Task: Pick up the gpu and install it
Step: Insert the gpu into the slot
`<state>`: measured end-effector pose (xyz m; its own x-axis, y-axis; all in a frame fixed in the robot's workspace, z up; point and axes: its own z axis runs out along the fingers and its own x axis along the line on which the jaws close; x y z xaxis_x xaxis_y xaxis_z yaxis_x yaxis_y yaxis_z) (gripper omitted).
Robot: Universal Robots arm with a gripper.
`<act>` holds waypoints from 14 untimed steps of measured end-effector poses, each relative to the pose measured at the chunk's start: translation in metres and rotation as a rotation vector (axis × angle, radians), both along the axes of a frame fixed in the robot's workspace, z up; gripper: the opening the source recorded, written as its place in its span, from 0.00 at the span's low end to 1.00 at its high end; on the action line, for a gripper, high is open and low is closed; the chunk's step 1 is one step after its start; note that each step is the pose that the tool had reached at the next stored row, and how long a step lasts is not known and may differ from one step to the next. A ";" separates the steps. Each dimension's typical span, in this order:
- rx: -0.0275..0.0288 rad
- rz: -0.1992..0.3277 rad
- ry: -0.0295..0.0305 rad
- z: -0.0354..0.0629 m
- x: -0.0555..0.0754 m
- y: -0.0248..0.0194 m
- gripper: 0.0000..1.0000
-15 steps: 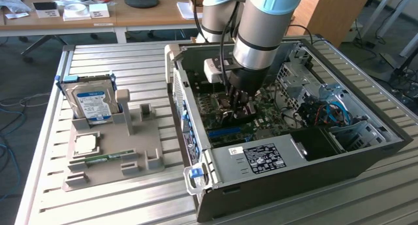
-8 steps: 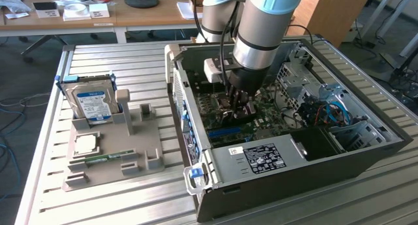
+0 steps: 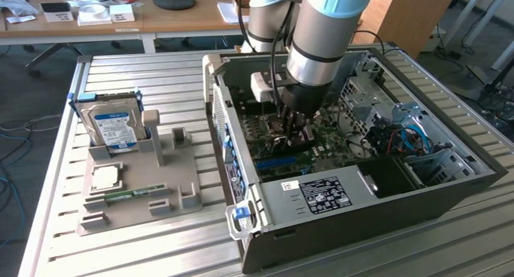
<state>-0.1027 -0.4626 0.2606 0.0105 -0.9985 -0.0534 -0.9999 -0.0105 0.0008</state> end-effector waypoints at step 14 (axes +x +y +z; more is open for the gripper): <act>0.0002 0.000 -0.0002 -0.0008 0.000 0.0000 0.27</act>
<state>-0.1028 -0.4625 0.2598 0.0104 -0.9985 -0.0536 -0.9999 -0.0105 0.0006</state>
